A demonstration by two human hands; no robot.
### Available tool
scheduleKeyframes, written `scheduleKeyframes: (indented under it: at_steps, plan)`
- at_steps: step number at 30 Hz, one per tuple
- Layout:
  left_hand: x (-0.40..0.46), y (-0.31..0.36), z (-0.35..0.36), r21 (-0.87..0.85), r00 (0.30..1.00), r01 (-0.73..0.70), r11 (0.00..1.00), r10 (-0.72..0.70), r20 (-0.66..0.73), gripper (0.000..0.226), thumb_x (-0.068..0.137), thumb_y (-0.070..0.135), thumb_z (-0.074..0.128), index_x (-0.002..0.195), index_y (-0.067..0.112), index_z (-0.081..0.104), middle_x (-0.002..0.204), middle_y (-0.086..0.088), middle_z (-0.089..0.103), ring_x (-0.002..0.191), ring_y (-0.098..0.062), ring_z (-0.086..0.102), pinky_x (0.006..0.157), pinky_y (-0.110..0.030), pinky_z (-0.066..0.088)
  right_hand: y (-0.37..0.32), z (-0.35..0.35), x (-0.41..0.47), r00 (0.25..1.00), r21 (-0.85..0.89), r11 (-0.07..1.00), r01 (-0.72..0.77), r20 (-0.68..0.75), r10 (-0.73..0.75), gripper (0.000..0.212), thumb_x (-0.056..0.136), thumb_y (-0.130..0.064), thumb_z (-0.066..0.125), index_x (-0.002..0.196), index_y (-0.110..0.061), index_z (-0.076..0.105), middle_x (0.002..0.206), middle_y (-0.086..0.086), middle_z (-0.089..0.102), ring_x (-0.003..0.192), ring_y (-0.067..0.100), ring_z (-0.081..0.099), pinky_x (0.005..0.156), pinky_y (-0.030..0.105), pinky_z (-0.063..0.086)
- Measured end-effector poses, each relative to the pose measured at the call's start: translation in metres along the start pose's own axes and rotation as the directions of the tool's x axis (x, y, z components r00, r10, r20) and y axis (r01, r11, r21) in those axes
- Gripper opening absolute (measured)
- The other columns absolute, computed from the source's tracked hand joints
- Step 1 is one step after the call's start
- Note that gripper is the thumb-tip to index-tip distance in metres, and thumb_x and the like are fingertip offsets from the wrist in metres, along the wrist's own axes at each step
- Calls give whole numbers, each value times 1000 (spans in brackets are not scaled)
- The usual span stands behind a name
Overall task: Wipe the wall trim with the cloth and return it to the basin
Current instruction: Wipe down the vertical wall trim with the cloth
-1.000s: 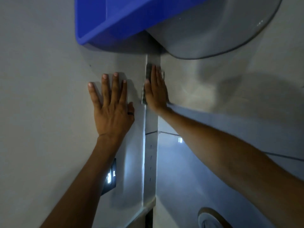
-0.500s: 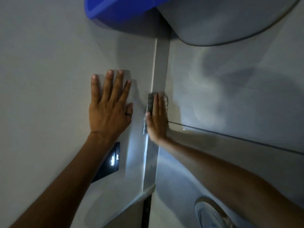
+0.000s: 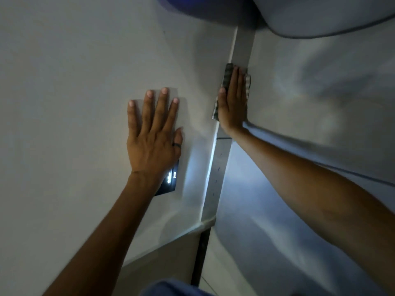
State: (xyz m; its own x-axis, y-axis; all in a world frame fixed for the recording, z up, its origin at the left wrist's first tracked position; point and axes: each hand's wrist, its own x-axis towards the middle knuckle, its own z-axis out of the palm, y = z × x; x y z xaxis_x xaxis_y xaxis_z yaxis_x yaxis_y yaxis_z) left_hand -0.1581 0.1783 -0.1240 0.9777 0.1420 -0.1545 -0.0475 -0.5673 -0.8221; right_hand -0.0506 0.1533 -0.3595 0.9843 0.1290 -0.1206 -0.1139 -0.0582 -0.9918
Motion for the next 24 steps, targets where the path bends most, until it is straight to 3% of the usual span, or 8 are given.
scheduleKeyframes:
  at_steps: [5,8,11,14,19,24]
  plan:
    - [-15,7,7,-46,996,73,996,-76,-50,70,114,50,32,174,22,10,181,-5,0,167,-32,0,130,-52,-15,16,2,-39,993,-31,998,60,100,-57,62,106,-34,28,159,-4,15,169,18,16,158,32,13,130,44,14]
    - [-42,8,15,-46,984,120,992,-125,-127,69,113,51,34,173,20,19,180,-6,13,165,-35,13,130,-50,-18,14,0,-41,994,-5,998,66,87,-66,62,106,-32,29,158,-3,15,168,20,17,158,34,14,130,44,13]
    - [-77,17,24,-37,966,163,986,-167,-198,68,111,47,45,169,12,33,175,-9,28,160,-38,30,133,-56,-3,10,8,-65,1000,27,1000,-1,29,0,62,105,-34,29,157,-1,21,167,20,23,157,35,19,129,48,18]
    - [-104,26,32,-33,964,172,985,-175,-202,69,110,44,47,167,8,35,174,-10,31,159,-38,32,133,-53,-5,15,22,-149,994,13,995,-103,22,102,63,104,-35,29,159,-4,19,168,17,21,157,31,20,126,52,23]
    - [-123,26,39,-7,974,146,989,-145,-173,72,110,46,43,170,9,30,176,-11,27,160,-40,24,133,-51,-6,16,25,-289,975,93,982,-167,163,151,66,105,-45,25,160,-28,-6,171,-1,-2,160,23,5,127,58,18]
    - [-167,28,48,-5,969,176,984,-174,-177,74,108,43,50,169,6,29,175,-14,28,160,-37,29,134,-50,0,22,23,-209,990,21,996,-85,112,82,68,104,-43,27,159,-5,16,168,18,18,158,33,15,125,57,22]
